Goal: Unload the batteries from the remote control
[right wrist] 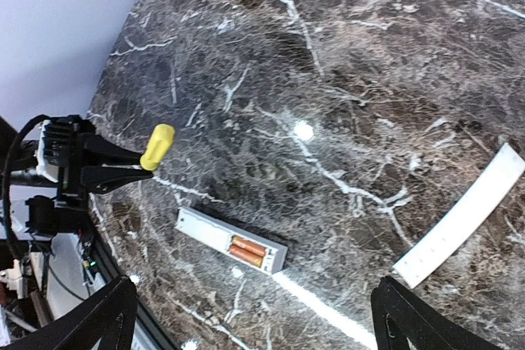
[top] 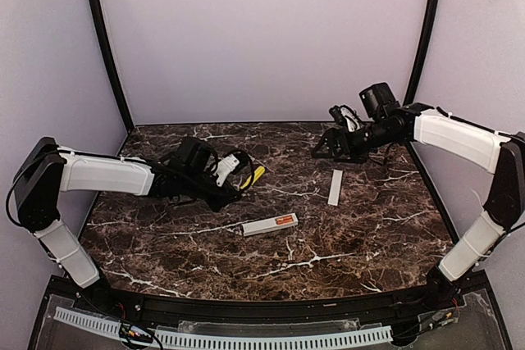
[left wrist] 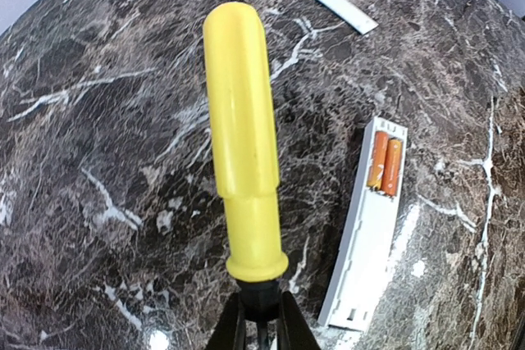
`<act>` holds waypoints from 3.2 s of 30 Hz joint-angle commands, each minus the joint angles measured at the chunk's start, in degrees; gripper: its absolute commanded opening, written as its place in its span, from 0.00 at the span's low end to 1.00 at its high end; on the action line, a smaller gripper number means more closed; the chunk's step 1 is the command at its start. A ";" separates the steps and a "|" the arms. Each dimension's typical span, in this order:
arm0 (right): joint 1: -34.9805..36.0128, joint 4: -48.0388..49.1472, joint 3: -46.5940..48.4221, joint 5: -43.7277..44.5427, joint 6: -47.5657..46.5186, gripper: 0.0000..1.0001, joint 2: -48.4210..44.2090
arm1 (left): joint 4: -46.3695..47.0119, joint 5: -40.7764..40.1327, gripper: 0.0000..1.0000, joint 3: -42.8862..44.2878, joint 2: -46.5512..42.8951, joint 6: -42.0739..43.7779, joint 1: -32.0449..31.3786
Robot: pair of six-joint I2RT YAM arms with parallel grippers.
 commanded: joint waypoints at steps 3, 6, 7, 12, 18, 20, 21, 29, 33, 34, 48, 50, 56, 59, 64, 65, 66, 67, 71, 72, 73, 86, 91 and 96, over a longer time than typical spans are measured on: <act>0.06 -2.34 2.67 -14.72 1.43 0.99 -0.21 | 7.50 11.45 0.00 -1.13 -2.13 7.16 -0.56; 0.06 -2.57 3.24 -20.87 2.16 0.99 0.55 | 9.73 15.50 0.00 -1.18 -2.02 10.34 -0.77; 0.04 -2.62 3.30 -22.81 2.57 0.99 0.86 | 10.10 16.15 0.00 -1.15 -1.71 10.98 -0.81; 0.15 -2.25 2.25 -28.19 4.50 0.97 3.40 | 11.38 18.66 0.00 0.85 0.51 15.69 -1.66; 1.55 -0.37 1.11 -29.40 6.82 0.93 5.60 | 11.81 19.84 0.00 3.00 2.97 19.64 -3.16; 2.81 0.09 1.54 -29.62 7.37 0.92 6.30 | 11.83 20.16 0.00 3.45 3.76 20.08 -3.48; 3.34 0.35 1.66 -29.48 7.65 0.92 6.68 | 11.97 20.16 0.00 3.55 4.20 20.33 -3.68; 6.76 1.62 1.75 -27.34 10.32 0.83 9.98 | 12.16 19.45 0.00 4.71 5.70 21.29 -4.95; 7.77 1.24 1.87 -25.92 10.86 0.75 11.04 | 12.44 19.24 0.00 4.99 6.02 21.17 -5.21; 8.04 1.14 1.85 -25.33 11.03 0.74 11.15 | 12.51 19.03 0.00 4.98 6.04 21.11 -5.27; 9.95 0.94 1.31 -20.28 11.80 0.50 12.64 | 12.30 16.86 0.00 6.32 7.45 21.40 -5.92; 9.99 0.95 1.24 -19.88 11.79 0.47 12.74 | 12.50 16.68 0.00 6.24 7.51 21.33 -5.94; 10.06 1.32 1.02 -19.30 12.15 0.39 13.19 | 12.84 16.21 0.00 6.25 7.62 20.87 -6.14; 10.21 1.32 1.34 -19.17 12.34 0.36 13.29 | 12.62 15.51 0.00 6.39 8.05 20.66 -6.14; 10.43 1.03 1.59 -18.60 12.43 0.28 13.23 | 12.45 14.94 0.00 6.51 8.30 20.28 -6.17; 10.43 0.93 1.71 -18.61 12.27 0.25 13.30 | 12.83 15.09 0.00 6.51 8.36 20.05 -6.16; 10.43 0.48 2.01 -18.87 11.89 0.21 13.48 | 13.01 15.11 0.00 6.57 8.58 19.75 -6.18; 10.43 -0.11 2.35 -18.91 11.43 0.18 13.69 | 13.10 14.96 0.00 6.88 8.72 19.68 -6.16; 10.43 -1.19 2.98 -18.85 10.64 0.06 13.73 | 12.99 14.85 0.04 7.76 9.10 18.75 -6.21; 10.43 -1.44 3.07 -18.69 10.43 0.04 13.60 | 12.90 14.82 0.06 7.86 9.07 18.39 -6.21; 10.43 -1.60 3.04 -18.52 10.39 0.01 13.34 | 12.74 14.88 0.12 8.08 9.01 18.30 -6.19; 9.28 -7.05 6.93 -11.79 3.29 0.00 10.56 | 13.58 10.55 0.99 2.87 0.87 16.02 -6.17; 8.82 -11.35 9.72 -5.67 -0.47 0.00 8.87 | 15.51 5.09 0.99 0.29 -2.74 12.27 -6.13; 8.28 -14.04 9.97 -0.23 -2.26 0.00 5.41 | 9.81 5.01 0.99 2.34 -1.74 11.47 -5.99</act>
